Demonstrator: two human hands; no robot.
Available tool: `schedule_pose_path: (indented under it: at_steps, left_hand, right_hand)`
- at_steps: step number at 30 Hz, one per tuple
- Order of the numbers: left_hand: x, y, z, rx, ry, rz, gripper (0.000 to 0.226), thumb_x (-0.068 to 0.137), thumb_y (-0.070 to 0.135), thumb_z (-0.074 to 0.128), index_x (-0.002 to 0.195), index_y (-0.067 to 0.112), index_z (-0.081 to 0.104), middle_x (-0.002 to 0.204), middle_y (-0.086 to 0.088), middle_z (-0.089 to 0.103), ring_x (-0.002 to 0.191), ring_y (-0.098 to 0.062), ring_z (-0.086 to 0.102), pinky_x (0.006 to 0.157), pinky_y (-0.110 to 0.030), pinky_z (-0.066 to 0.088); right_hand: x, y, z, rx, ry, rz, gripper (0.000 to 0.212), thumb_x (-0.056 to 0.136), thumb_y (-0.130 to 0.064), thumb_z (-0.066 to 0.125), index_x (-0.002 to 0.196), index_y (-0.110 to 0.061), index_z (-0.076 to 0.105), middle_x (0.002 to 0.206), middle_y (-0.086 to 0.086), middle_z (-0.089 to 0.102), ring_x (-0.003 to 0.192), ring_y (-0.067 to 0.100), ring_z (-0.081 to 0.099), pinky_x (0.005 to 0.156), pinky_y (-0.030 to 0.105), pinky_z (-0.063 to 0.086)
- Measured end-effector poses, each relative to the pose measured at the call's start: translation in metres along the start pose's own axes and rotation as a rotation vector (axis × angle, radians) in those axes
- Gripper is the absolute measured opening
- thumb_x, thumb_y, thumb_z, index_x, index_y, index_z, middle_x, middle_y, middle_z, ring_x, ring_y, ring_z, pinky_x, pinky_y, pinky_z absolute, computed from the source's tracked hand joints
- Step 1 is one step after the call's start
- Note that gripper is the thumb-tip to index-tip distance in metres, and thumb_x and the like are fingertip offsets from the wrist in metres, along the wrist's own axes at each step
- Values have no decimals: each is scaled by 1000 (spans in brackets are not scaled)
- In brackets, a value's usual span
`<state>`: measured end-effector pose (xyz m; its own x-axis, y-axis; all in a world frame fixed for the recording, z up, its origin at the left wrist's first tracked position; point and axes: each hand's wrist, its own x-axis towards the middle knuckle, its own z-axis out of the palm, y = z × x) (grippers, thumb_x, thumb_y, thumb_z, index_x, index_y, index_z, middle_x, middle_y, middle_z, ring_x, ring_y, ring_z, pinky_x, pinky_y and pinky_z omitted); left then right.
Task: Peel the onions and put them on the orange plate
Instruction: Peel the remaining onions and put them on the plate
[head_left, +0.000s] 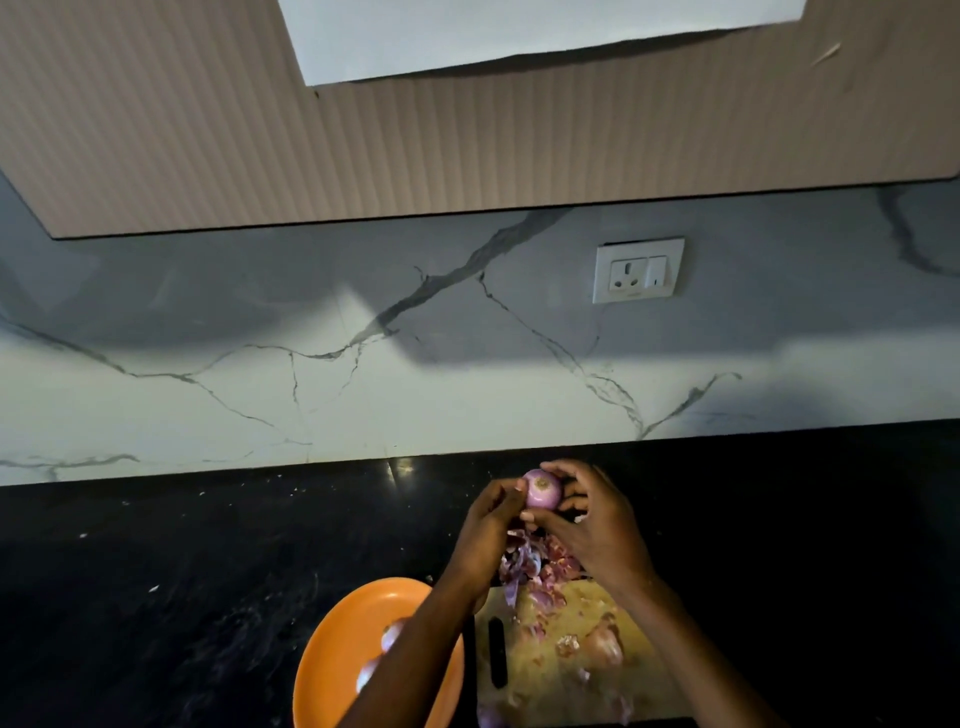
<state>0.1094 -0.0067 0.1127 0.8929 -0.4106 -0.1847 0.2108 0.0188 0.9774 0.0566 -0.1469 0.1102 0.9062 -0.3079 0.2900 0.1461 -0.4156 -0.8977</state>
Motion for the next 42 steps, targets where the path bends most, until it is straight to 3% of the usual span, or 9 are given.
schedule_pose_path:
  at_steps: [7, 18, 22, 24, 29, 31, 34, 38, 42]
  left_hand:
    - [-5, -8, -7, 24, 18, 41, 23, 101, 28, 55, 113, 14, 69, 106, -9, 74, 102, -25, 70, 90, -38, 56]
    - [-13, -14, 9, -108, 26, 30, 37, 96, 32, 55, 118, 3, 63, 111, -22, 70, 101, -32, 69, 90, -41, 56]
    - [-13, -5, 7, -249, 54, -37, 27, 105, 17, 43, 118, 3, 61, 101, -18, 69, 81, -18, 69, 76, -27, 57]
    - [-12, -5, 0, -331, 53, -76, 28, 106, 16, 40, 121, 5, 61, 102, -15, 69, 78, -17, 67, 73, -27, 55]
    - [-13, -2, -8, -456, 72, -133, 32, 107, 23, 40, 123, 5, 61, 97, -12, 74, 75, -15, 67, 68, -27, 54]
    - [-17, 2, -7, -480, 36, -175, 38, 107, 30, 40, 114, 1, 64, 86, -12, 75, 70, -17, 70, 63, -28, 57]
    - [-19, 6, -7, -432, -9, -150, 40, 103, 37, 46, 93, 3, 65, 87, -14, 71, 79, -21, 70, 71, -32, 57]
    - [-15, 3, -11, -490, 51, -134, 32, 103, 29, 46, 105, 1, 62, 87, -11, 71, 71, -15, 69, 61, -25, 57]
    - [-13, 1, -14, -539, 34, -158, 40, 106, 33, 40, 110, 1, 63, 87, -16, 75, 68, -17, 73, 57, -25, 58]
  right_hand:
    - [2, 8, -8, 63, 11, -35, 24, 84, -14, 80, 100, -32, 77, 105, -15, 68, 101, 8, 69, 87, 24, 56]
    - [-1, 15, 2, -8, 100, 52, 1, 93, -19, 70, 93, -18, 70, 93, -9, 65, 88, 5, 66, 73, 13, 49]
    - [1, 18, -1, 89, 252, 251, 24, 105, -30, 46, 96, -16, 62, 87, -2, 67, 78, 11, 63, 66, 21, 46]
    - [2, 20, -7, 127, 248, 271, 32, 107, -30, 41, 90, -13, 63, 87, 2, 68, 75, 14, 62, 59, 13, 45]
    - [0, 16, -8, 99, 91, 190, 7, 96, -33, 63, 103, -32, 65, 101, -12, 71, 95, -1, 65, 78, 15, 48]
    - [0, 10, -4, 113, 34, 148, 17, 94, -27, 69, 107, -37, 64, 106, -15, 70, 99, -6, 64, 82, 11, 48]
    - [-1, 7, 1, 58, -38, 104, 29, 92, -27, 73, 112, -45, 63, 112, -23, 67, 100, -1, 64, 85, 17, 51]
    - [-1, 8, 3, 13, -54, 69, 34, 90, -26, 74, 117, -44, 64, 117, -21, 65, 99, 2, 63, 84, 23, 54]
    - [0, 7, 1, -24, -55, 49, 35, 88, -30, 76, 118, -45, 65, 116, -17, 63, 96, 1, 63, 78, 14, 51]
